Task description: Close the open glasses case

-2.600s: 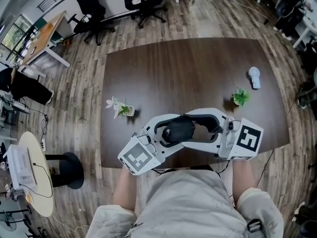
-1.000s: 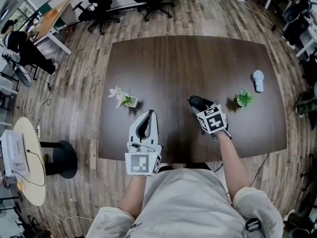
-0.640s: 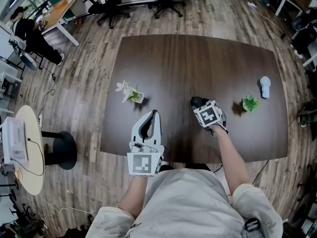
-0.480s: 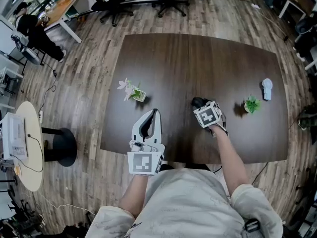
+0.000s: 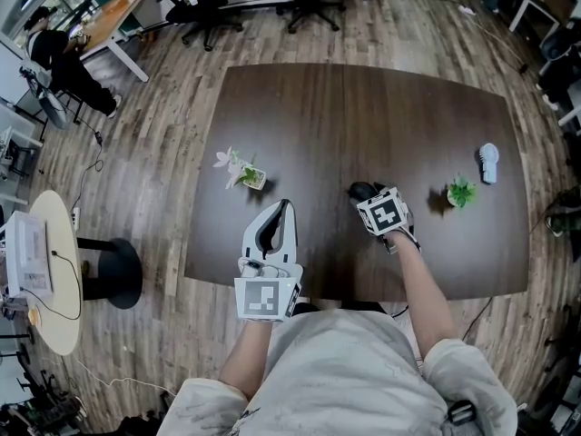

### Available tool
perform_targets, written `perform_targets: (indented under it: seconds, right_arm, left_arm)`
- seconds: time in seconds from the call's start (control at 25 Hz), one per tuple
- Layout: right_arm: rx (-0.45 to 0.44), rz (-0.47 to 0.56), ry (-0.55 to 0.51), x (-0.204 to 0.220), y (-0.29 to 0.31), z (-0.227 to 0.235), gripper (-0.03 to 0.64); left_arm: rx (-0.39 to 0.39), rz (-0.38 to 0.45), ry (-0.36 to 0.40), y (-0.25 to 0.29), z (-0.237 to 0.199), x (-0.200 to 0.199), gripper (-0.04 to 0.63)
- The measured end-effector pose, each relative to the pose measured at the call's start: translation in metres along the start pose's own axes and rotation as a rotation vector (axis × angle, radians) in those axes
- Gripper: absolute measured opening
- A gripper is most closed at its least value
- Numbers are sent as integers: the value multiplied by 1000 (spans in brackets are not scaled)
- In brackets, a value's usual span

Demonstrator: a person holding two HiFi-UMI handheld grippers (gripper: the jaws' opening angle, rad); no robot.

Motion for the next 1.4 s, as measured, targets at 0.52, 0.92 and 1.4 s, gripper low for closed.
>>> perform_targets:
  seconds: [0.52, 0.92, 1.4]
  right_arm:
    - [20, 225, 169, -1, -66, 23, 310]
    - [163, 532, 294, 4, -192, 53, 299]
    - [432, 899, 279, 27, -330, 76, 290]
  left_arm:
    - [59, -1, 5, 26, -2, 1, 3]
    - [102, -17, -1, 67, -6, -17, 3]
    - [152, 56, 34, 96, 24, -65, 3]
Point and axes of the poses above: the fingertips, and each gripper's own axes: y forward along the fingers, z to its right, x out of its underside, the point moved 6 cm from there along -y, backward along the fingers, and after that the axes turned 10 degrees about -z, right-handed, at the moved point
